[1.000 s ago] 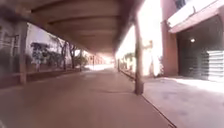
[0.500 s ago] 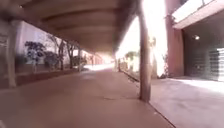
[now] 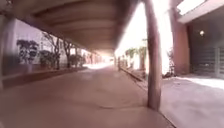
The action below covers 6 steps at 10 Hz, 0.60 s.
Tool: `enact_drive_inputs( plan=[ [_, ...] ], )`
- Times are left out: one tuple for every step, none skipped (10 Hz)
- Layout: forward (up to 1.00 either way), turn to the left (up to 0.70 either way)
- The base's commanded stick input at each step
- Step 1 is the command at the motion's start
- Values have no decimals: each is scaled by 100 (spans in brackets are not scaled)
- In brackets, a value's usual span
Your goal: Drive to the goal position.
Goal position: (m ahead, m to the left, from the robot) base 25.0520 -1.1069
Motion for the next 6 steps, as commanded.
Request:
enact_drive_inputs(
  plan=[
    [85, 34],
    [85, 16],
    [85, 7],
    [85, 0],
    [85, 0],
    [85, 0]
  ],
)
